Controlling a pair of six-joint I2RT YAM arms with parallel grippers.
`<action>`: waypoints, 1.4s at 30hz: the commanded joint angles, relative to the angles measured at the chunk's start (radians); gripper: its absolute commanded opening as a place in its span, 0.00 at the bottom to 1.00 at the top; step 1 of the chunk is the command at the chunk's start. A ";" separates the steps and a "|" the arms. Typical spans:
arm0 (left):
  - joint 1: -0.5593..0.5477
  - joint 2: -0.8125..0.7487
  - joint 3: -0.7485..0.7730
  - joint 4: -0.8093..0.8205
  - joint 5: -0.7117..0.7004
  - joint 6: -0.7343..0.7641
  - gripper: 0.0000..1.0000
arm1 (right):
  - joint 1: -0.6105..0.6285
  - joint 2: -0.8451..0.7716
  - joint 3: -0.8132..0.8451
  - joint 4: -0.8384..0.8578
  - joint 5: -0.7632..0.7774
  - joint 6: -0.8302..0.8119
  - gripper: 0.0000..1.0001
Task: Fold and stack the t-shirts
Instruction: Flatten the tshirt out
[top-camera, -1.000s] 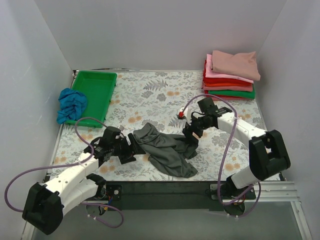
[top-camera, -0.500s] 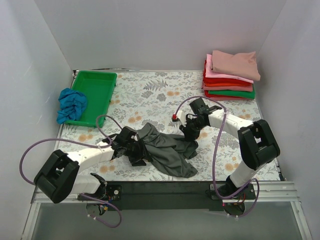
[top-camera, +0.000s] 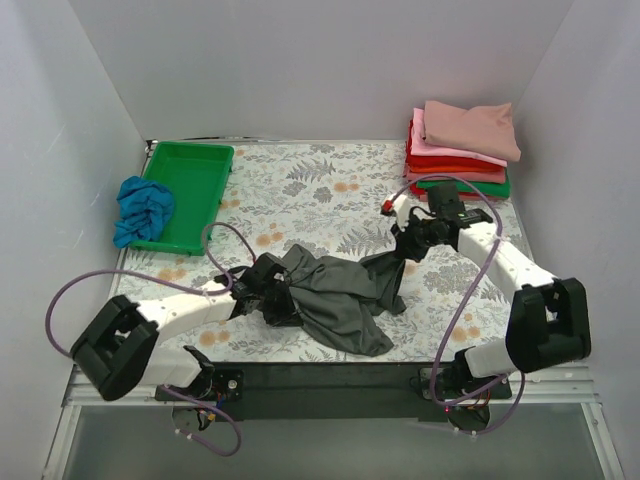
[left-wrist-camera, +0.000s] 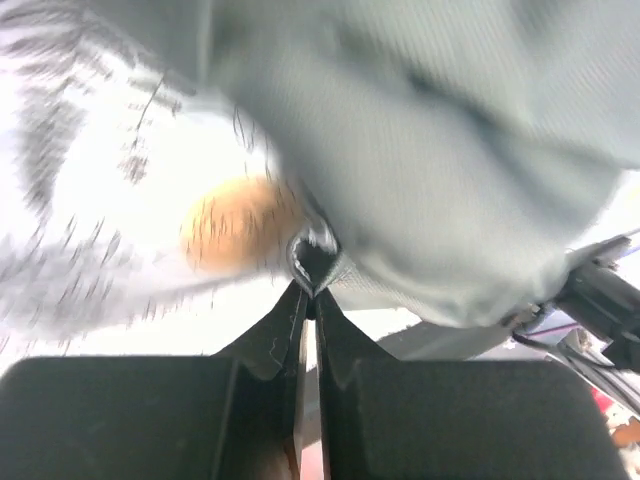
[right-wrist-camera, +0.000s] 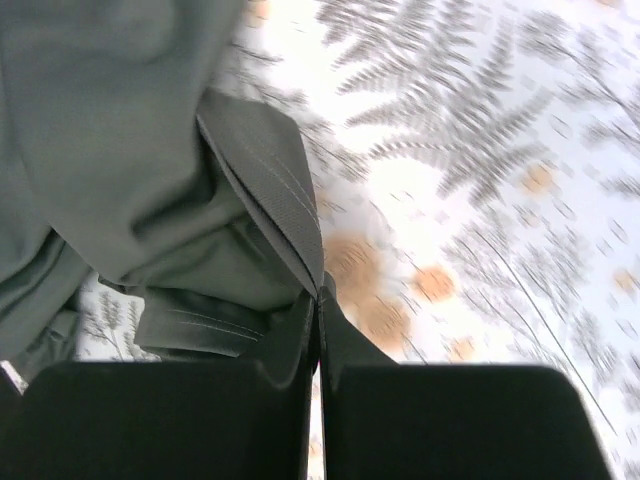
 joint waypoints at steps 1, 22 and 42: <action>-0.003 -0.193 -0.003 -0.143 -0.111 -0.009 0.00 | -0.111 -0.101 -0.038 -0.010 0.010 0.025 0.01; -0.003 -0.600 0.044 -0.568 -0.007 -0.076 0.25 | -0.617 -0.147 -0.193 0.047 0.190 -0.096 0.01; -0.003 0.292 0.724 -0.365 -0.152 0.952 0.70 | -0.617 -0.088 -0.187 -0.012 -0.005 -0.079 0.01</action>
